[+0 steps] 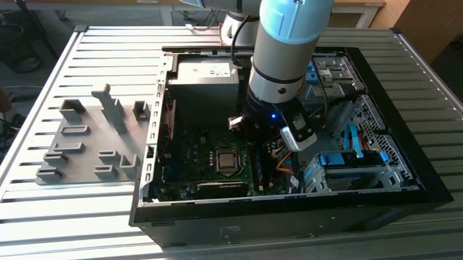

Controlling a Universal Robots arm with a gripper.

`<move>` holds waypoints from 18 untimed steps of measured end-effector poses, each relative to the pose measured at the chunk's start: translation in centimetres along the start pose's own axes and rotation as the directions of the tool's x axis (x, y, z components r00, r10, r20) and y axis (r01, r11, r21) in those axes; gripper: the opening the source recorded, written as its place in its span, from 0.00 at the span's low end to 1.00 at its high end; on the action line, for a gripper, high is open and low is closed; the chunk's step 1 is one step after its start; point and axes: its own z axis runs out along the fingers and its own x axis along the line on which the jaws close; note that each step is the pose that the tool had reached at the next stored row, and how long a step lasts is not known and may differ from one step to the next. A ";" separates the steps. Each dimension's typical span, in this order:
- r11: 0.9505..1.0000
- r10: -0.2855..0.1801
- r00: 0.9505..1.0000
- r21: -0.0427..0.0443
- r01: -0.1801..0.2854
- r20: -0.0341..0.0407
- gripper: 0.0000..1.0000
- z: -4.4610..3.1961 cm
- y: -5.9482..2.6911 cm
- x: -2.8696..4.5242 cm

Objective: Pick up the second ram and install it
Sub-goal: 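Insert the second ram into the second slot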

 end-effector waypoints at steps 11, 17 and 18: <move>1.000 0.000 1.000 0.000 0.000 0.000 0.14 -0.04 0.01 0.00; 1.000 0.001 1.000 0.000 -0.001 0.000 0.14 -0.21 0.00 0.00; 1.000 0.001 1.000 0.000 -0.001 -0.001 0.14 -0.26 0.00 0.00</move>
